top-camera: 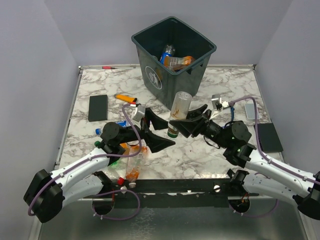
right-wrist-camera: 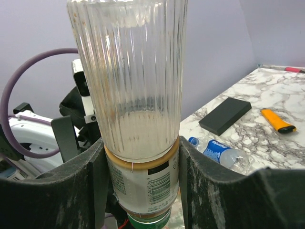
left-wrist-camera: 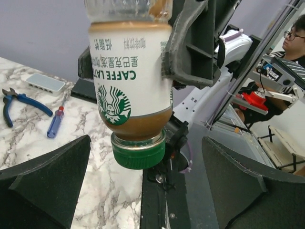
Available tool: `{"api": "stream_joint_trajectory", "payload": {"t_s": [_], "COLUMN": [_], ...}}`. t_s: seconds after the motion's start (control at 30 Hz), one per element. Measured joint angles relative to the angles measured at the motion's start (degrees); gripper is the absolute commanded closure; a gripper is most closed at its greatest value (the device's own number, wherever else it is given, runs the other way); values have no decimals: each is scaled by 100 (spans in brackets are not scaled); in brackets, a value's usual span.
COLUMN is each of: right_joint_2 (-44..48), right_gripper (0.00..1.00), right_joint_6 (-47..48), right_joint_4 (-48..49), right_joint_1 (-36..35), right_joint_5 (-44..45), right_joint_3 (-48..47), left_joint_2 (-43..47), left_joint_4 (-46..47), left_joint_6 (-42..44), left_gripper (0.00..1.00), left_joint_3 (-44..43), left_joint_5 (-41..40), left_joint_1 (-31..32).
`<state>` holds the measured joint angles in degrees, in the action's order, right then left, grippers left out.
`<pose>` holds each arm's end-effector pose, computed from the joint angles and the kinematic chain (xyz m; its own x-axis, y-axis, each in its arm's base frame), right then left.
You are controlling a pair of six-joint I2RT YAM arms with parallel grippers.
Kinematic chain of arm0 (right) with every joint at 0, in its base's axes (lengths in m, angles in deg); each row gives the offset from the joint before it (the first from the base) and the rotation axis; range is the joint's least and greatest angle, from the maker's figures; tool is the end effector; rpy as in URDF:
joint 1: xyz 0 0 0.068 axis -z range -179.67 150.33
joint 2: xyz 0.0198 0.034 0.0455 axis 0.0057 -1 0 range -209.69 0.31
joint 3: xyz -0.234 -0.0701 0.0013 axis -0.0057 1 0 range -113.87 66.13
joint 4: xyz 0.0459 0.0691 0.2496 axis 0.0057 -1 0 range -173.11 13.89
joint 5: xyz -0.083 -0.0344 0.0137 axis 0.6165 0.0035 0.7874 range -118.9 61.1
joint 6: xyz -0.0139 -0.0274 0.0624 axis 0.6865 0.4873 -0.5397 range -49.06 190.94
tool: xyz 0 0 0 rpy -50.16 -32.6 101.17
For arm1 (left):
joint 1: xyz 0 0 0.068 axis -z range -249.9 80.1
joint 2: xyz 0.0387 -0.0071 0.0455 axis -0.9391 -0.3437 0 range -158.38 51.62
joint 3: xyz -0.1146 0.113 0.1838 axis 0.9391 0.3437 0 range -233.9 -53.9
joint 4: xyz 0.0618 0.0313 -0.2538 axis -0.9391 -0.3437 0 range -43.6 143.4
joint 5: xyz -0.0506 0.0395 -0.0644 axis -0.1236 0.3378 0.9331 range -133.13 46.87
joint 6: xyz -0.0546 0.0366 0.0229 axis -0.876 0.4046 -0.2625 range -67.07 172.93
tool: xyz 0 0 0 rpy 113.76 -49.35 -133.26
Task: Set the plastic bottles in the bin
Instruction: Place the plastic bottle in the trash bin.
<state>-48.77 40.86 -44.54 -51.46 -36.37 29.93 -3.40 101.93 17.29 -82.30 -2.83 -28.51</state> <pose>0.1448 0.1959 0.3359 -0.2570 0.4770 -0.8405 -0.8393 0.3209 0.4388 0.1572 -0.1874 0.2925 -0.3285 -0.3028 -0.8947 0.9388 -0.0010 -0.3444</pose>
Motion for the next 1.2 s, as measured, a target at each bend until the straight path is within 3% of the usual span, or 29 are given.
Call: {"api": "stream_joint_trajectory", "payload": {"t_s": [0.27,0.43,0.53,0.7,0.83,0.87,0.93,1.0,1.07,1.2], "right_joint_2": [-227,-310,-365,-413,-487,-498,-507,-507,-463,-81], "right_gripper": [69,69,69,69,68,61,30,11,2,0], "right_joint_6": [-363,-546,-599,-654,-656,-654,-643,-699,-726,-632], "right_joint_4": [796,1220,1311,1510,1558,1558,1567,1567,1486,822], "right_joint_1": [0,4,4,4,35,50,55,57,46,42], "right_joint_5": [-96,-98,-120,-129,-118,-114,-98,-107,-114,-22], "right_joint_3": [140,398,417,446,457,463,474,474,468,422], "left_joint_2": [-234,-251,-238,-175,-170,-170,-170,-170,-177,-140], "left_joint_4": [-9,-22,-24,-15,17,28,31,24,-20,-107], "left_joint_6": [-57,-57,-61,-55,-63,-92,-79,-63,-42,35], "left_gripper": [25,14,15,38,65,74,92,100,100,100], "left_joint_3": [-11,-11,-11,-11,-11,-13,-15,-20,-20,-20], "left_joint_5": [-103,-352,-474,-533,-474,-428,-374,-374,-382,-511], "left_joint_1": [37,37,37,37,55,76,81,74,74,68]}}
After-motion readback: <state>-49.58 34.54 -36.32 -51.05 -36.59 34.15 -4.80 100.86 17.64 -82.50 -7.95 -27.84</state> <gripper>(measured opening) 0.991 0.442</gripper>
